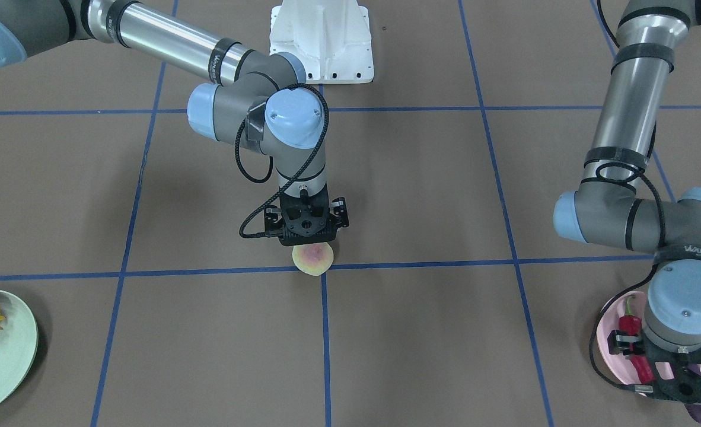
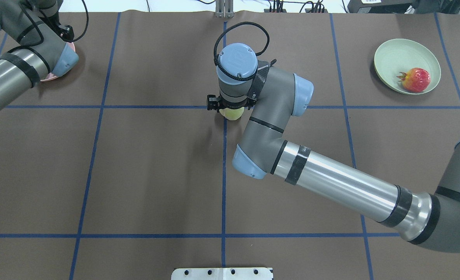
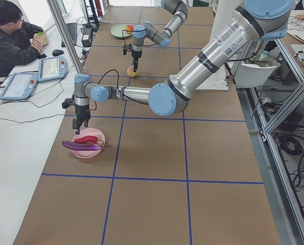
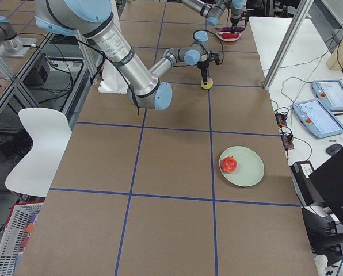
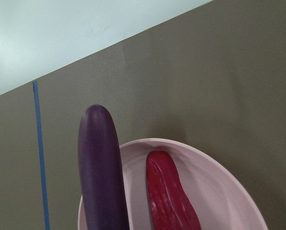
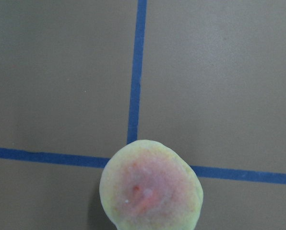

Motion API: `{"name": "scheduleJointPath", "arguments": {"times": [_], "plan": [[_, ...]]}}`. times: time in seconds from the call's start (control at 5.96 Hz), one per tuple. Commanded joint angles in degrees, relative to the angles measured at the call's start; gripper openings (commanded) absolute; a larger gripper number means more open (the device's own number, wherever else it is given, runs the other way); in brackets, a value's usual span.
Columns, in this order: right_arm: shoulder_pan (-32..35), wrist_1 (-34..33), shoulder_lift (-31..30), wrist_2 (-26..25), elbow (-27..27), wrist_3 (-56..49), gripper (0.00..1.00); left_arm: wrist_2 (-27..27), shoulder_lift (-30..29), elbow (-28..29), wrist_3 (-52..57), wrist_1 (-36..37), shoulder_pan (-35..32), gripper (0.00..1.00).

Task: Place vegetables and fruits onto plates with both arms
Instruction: 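Move the right gripper down over the peach and grasp it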

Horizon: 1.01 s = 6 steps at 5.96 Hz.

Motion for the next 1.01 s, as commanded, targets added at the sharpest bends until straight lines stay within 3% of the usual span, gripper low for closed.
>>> {"name": "scheduleJointPath", "arguments": {"times": [0.0,0.5,0.67,0.84], "plan": [[-0.01,2.03,0.91,-1.08,-3.02,-1.07,1.0,0.0,0.44,-0.84,-0.06,0.01,0.0,1.0],[-0.01,2.03,1.09,-1.44,-4.35,-2.13,1.0,0.0,1.06,-1.64,-0.15,0.1,0.0,1.0],[0.08,2.47,1.53,-1.52,-4.35,-1.26,0.58,-0.09,1.14,-1.64,-0.15,0.1,0.0,1.0],[0.08,3.78,1.71,-1.53,-4.27,-1.17,0.01,-0.27,1.15,-2.08,-0.23,0.27,0.08,1.0]]}}
